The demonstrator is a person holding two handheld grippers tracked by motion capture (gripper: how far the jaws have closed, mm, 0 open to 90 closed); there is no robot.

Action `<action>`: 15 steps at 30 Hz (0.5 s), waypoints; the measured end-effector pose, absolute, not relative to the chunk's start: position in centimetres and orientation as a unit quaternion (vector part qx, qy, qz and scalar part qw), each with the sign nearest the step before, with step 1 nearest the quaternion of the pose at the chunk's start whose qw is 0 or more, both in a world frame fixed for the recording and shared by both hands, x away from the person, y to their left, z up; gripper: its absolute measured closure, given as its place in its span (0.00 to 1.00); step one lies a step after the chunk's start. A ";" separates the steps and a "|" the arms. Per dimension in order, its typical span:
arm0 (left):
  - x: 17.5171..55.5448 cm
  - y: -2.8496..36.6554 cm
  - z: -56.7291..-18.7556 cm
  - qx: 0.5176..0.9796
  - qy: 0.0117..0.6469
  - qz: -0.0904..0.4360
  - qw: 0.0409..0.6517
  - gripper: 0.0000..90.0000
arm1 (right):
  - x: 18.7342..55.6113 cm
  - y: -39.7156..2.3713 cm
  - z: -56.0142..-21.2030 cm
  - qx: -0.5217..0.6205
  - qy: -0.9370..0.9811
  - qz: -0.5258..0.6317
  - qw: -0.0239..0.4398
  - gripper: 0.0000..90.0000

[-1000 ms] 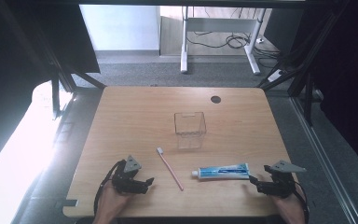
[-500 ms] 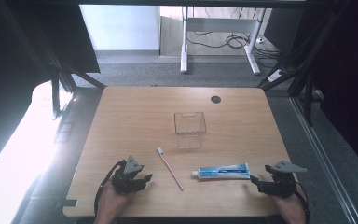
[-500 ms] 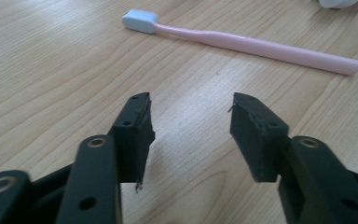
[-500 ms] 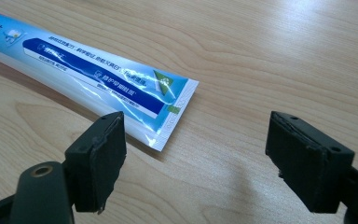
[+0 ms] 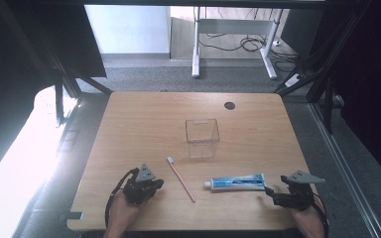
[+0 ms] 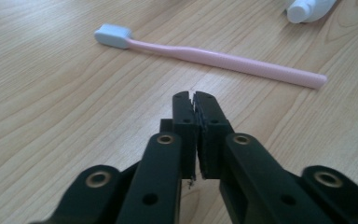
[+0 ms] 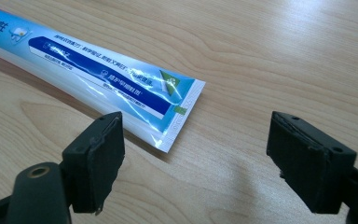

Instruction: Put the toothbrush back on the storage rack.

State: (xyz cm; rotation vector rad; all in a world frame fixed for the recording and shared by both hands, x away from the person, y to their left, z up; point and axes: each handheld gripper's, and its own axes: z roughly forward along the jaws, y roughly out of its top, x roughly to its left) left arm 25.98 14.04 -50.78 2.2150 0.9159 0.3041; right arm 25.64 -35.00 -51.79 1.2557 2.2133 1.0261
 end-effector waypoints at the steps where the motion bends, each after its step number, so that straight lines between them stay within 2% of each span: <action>1: 26.0 14.0 -50.8 0.857 0.354 0.118 0.355 0.99 | 25.6 -35.0 -51.8 0.449 0.791 0.367 0.198 0.22; 13: 26.6 12.5 -50.5 0.868 0.333 0.105 0.353 1.00 | 25.8 -34.9 -52.0 0.446 0.796 0.361 0.194 0.15; 15: 26.8 12.2 -50.4 0.868 0.331 0.104 0.355 1.00 | 25.8 -34.8 -52.2 0.446 0.798 0.357 0.192 0.11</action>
